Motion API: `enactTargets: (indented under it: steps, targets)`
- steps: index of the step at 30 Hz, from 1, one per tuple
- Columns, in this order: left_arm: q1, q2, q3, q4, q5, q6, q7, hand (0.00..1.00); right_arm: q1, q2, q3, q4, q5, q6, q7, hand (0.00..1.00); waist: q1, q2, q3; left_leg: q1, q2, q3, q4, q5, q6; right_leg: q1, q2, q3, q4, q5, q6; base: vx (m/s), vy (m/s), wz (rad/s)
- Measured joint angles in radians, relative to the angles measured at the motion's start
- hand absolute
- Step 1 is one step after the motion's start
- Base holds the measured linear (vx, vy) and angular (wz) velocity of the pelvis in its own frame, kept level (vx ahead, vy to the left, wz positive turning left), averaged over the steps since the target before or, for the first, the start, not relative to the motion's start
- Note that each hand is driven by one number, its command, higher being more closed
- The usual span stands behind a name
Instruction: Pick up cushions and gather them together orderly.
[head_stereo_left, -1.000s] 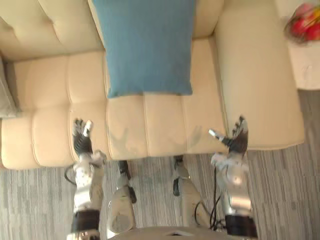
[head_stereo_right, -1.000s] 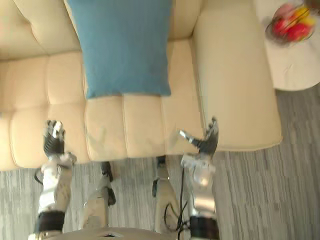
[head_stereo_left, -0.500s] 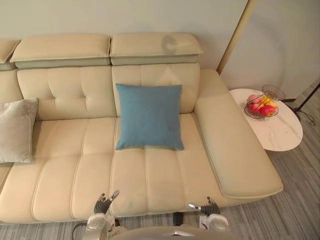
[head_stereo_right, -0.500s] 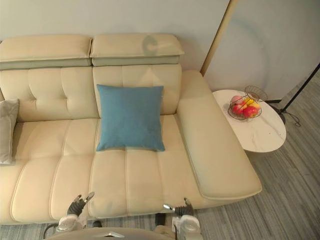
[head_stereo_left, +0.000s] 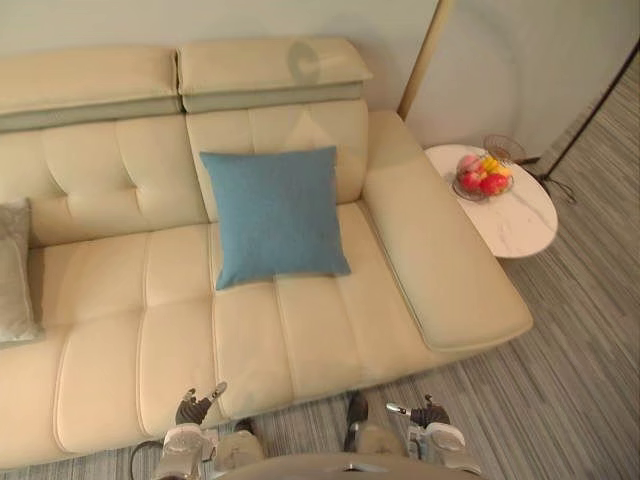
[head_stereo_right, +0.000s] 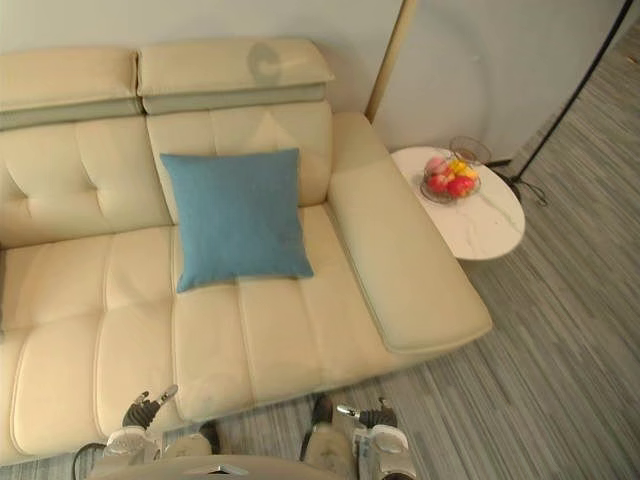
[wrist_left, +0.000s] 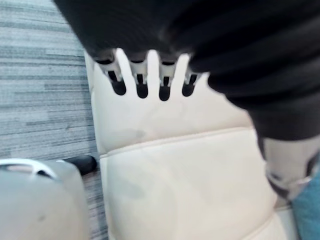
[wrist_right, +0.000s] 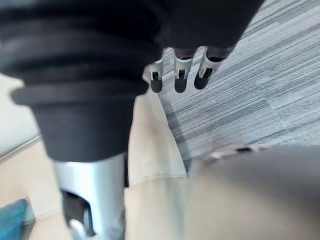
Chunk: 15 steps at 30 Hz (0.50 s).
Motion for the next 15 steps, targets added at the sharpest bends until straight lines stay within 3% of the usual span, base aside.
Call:
enactTargets:
  steps: [1,3,5,8,10,11,13,14,15]
  targets:
    - [0.000,0.013,0.013,-0.002,0.000,0.001,0.000,0.00,-0.003,0.014,0.000,0.025,-0.001,0.000,-0.001,0.00,0.007,-0.034,-0.014,-0.031,-0.021,-0.007,0.027,0.001,0.001,0.069,-0.012,0.012,0.025,-0.001,0.040,-0.03,-0.091,0.29]
    - [-0.005,0.011,0.024,0.001,-0.001,0.006,0.001,0.00,-0.040,0.015,-0.001,0.023,-0.007,-0.001,-0.001,0.00,0.018,-0.037,-0.013,-0.064,-0.031,-0.004,0.035,0.040,0.005,0.113,0.018,0.027,-0.102,-0.040,0.097,-0.11,-0.069,0.12]
    - [-0.004,-0.017,0.019,-0.006,-0.008,0.007,0.004,0.00,-0.064,0.007,-0.001,0.021,-0.007,0.000,-0.002,0.00,0.032,-0.005,-0.007,-0.083,-0.027,0.005,-0.008,0.111,0.009,0.159,0.040,0.034,-0.252,-0.063,0.095,-0.14,-0.058,-0.01]
    - [-0.035,-0.039,0.003,-0.021,-0.032,0.007,0.027,0.00,-0.137,0.001,0.002,0.009,-0.005,0.000,-0.008,0.00,0.041,0.039,0.026,-0.177,-0.003,0.000,-0.012,0.143,-0.011,0.159,0.078,0.012,-0.398,-0.130,0.105,-0.28,-0.153,0.03]
    - [-0.042,-0.063,-0.009,-0.026,-0.041,0.007,0.037,0.00,-0.135,0.001,0.013,-0.027,-0.002,0.000,-0.014,0.00,0.045,0.079,0.057,-0.181,0.027,-0.016,-0.031,0.188,-0.023,0.178,0.115,-0.017,-0.437,-0.119,0.089,-0.31,-0.133,0.13]
    - [-0.038,-0.070,-0.009,-0.028,-0.042,0.007,0.037,0.00,-0.126,0.001,0.023,-0.032,-0.002,-0.001,-0.019,0.00,0.044,0.085,0.058,-0.178,0.033,-0.021,-0.043,0.204,-0.027,0.182,0.122,-0.030,-0.437,-0.116,0.084,-0.30,-0.121,0.28]
    - [-0.029,-0.088,-0.022,-0.043,-0.053,0.006,0.037,0.00,-0.083,0.016,0.029,-0.060,0.002,0.000,-0.034,0.00,0.043,0.075,0.059,-0.155,0.037,-0.018,-0.122,0.311,-0.040,0.175,0.123,-0.082,-0.419,-0.108,0.056,-0.29,-0.105,0.43]
    - [-0.038,-0.090,-0.024,-0.050,-0.053,0.005,0.037,0.00,-0.078,0.020,0.029,-0.059,0.002,0.001,-0.035,0.00,0.044,0.065,0.063,-0.156,0.039,-0.005,-0.115,0.299,-0.034,0.172,0.116,-0.099,-0.417,-0.111,0.049,-0.23,-0.054,0.23]
    - [-0.037,-0.097,-0.026,-0.058,-0.053,0.005,0.036,0.00,-0.074,0.016,0.023,-0.058,0.003,0.005,-0.039,0.00,0.046,0.063,0.065,-0.159,0.038,0.010,-0.055,0.243,-0.023,0.159,0.104,-0.117,-0.409,-0.103,0.037,-0.17,0.004,-0.04]
